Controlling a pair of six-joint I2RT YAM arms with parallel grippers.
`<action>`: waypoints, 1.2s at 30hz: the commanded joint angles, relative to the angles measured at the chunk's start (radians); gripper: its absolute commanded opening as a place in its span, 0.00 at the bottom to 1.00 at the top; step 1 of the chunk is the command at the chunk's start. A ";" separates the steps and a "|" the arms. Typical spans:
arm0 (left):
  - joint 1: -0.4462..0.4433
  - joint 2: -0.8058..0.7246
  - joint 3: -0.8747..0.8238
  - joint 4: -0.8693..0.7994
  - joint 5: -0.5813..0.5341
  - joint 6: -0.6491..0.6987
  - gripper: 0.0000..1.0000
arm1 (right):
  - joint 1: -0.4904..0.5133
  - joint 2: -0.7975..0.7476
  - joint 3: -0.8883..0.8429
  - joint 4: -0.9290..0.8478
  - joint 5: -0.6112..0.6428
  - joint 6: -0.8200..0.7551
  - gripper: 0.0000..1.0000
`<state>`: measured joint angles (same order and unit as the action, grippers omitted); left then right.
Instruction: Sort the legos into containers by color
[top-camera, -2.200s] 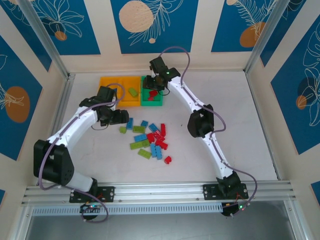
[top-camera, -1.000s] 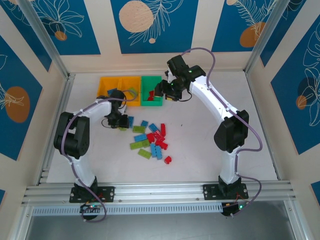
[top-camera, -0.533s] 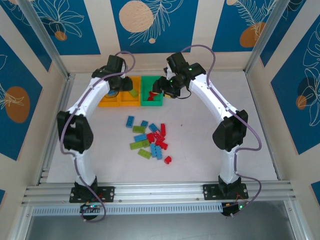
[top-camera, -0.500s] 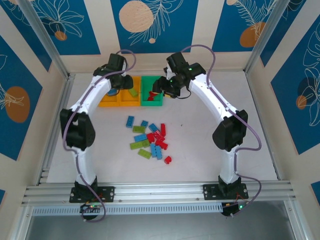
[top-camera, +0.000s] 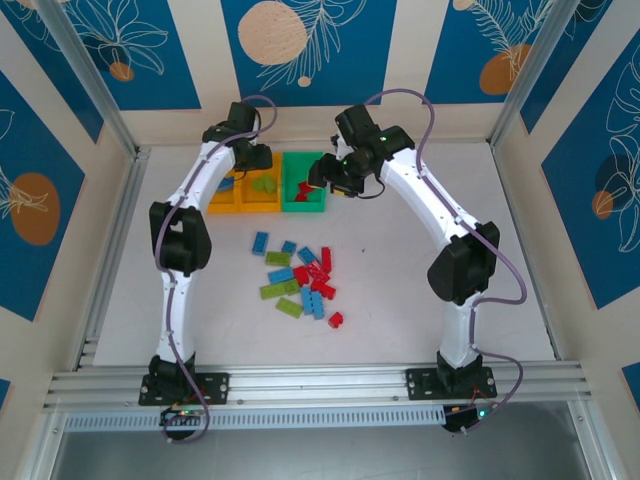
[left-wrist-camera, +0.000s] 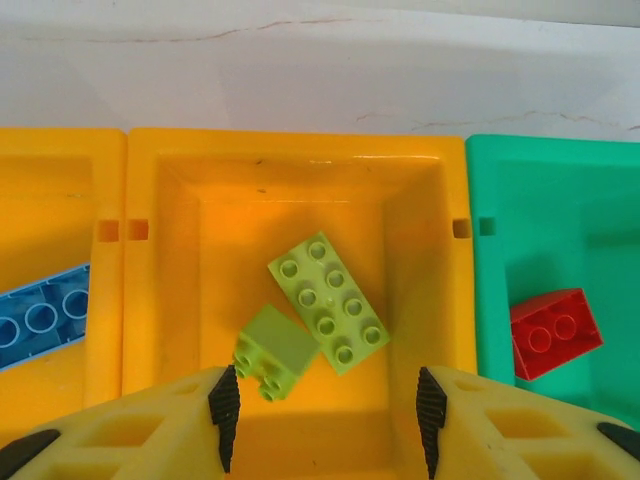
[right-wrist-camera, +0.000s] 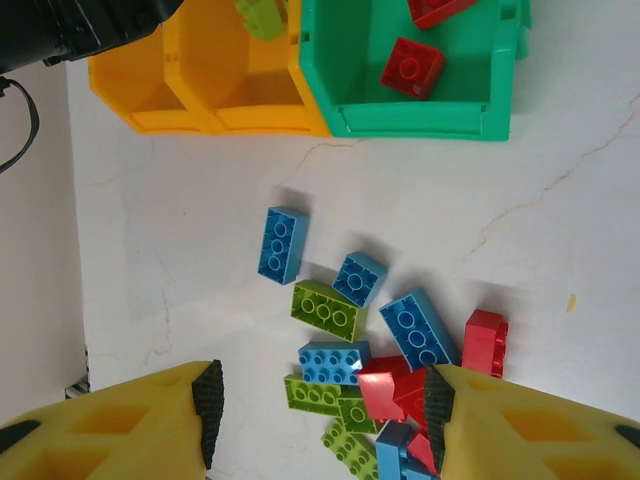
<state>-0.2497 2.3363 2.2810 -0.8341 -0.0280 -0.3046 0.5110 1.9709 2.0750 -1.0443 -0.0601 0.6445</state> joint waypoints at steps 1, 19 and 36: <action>0.007 -0.109 -0.038 -0.059 0.036 0.024 0.51 | 0.006 -0.034 -0.007 -0.026 -0.008 0.012 0.58; -0.067 -0.587 -0.978 0.138 0.230 0.080 0.52 | 0.012 -0.007 -0.022 -0.032 -0.052 0.014 0.58; -0.077 -0.349 -0.879 0.150 0.106 0.121 0.39 | 0.027 -0.011 -0.020 -0.068 -0.014 0.031 0.58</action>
<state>-0.3195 1.9747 1.3666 -0.6590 0.1299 -0.2070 0.5289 1.9686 2.0460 -1.0870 -0.0776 0.6590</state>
